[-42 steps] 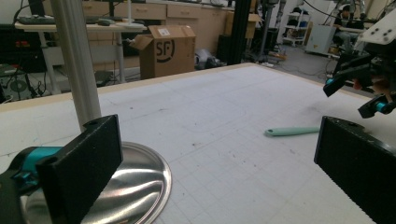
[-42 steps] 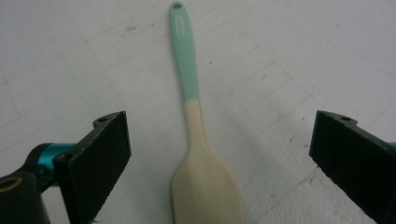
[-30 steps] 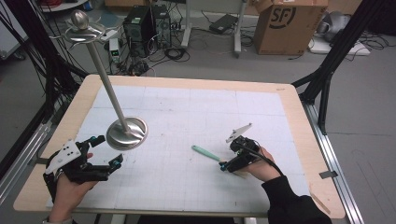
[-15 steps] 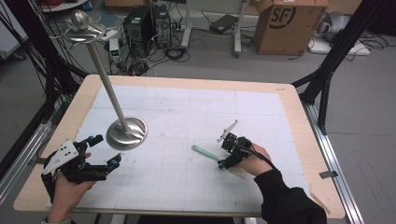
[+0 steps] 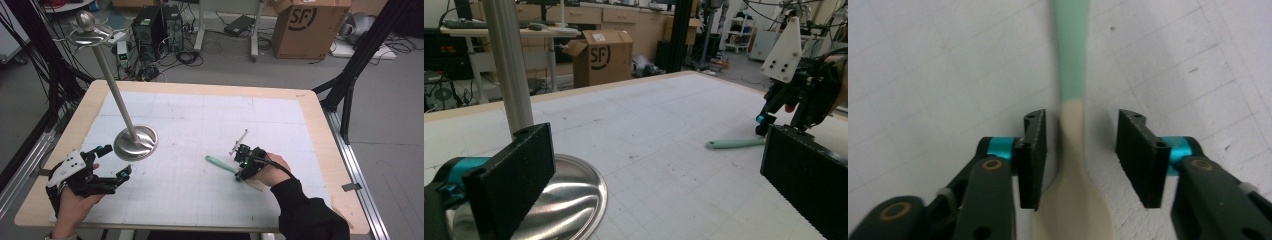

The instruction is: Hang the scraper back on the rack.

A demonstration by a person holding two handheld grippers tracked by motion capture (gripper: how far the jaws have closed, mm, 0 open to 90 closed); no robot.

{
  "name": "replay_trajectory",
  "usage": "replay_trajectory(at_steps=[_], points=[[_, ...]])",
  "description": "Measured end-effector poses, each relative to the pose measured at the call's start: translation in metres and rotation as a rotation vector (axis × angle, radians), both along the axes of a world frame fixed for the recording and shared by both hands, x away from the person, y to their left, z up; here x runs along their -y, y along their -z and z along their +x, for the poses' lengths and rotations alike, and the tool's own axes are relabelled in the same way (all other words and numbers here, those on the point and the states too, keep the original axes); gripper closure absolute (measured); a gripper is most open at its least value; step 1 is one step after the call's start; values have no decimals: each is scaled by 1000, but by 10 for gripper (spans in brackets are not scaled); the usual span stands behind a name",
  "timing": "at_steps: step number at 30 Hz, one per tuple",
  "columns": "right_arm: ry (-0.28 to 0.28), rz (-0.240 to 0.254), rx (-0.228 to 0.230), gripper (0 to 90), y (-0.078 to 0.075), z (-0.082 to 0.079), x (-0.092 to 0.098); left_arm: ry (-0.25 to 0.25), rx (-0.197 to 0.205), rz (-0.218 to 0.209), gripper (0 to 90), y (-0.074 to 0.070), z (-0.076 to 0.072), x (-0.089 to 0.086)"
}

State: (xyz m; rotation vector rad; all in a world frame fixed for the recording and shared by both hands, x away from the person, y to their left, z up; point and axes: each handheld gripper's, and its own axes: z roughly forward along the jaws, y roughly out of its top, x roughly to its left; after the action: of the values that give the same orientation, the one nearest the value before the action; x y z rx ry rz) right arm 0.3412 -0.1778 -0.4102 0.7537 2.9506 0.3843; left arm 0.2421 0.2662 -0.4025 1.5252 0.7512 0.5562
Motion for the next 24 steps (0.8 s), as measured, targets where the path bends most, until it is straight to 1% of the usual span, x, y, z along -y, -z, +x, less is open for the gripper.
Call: replay_trajectory(at_steps=[3, 4, 6, 7, 8, 9, 12, 13, 17, 18, 19, 21, 23, 24], points=[[-10, -17, -8, 632, -1, 1, -2, -3, -5, -3, 17, 2, 1, -1], [7, -28, -30, 660, -1, 1, -4, -6, -5, -1, 17, 1, 0, -2], [16, -40, -44, 699, -2, 3, -5, -6, -2, -3, 17, 1, 0, -3], [7, -53, -46, 728, -2, 5, -5, -7, -2, -2, 17, 1, 0, -3], [13, -62, -51, 748, -2, 5, -6, -10, -2, -3, 17, 1, -1, -4], [7, -67, -59, 762, -2, 5, -6, -10, -2, -3, 17, 1, -1, -4], [0, -68, -55, 793, -2, 5, -7, -10, 1, -1, 17, 0, -2, -5], [-3, -77, -50, 801, -2, 4, -8, -12, 1, -1, 17, 0, -2, -5], [-2, -84, -47, 806, -3, 4, -8, -9, -1, 3, 17, 1, -2, -4], [10, -78, -57, 806, -3, 4, -8, -10, -1, 2, 17, 1, -2, -3], [10, -78, -57, 806, -3, 4, -8, -10, -1, 4, 17, 1, -2, -3], [28, -54, -67, 807, -3, 6, -5, -12, -3, 2, 17, 1, -2, -4], [36, -13, -91, 807, -5, 6, -2, -15, -2, -1, 17, 1, -2, -5], [38, 8, -79, 807, -7, 6, 0, -15, -3, -1, 17, 1, -2, -6]])
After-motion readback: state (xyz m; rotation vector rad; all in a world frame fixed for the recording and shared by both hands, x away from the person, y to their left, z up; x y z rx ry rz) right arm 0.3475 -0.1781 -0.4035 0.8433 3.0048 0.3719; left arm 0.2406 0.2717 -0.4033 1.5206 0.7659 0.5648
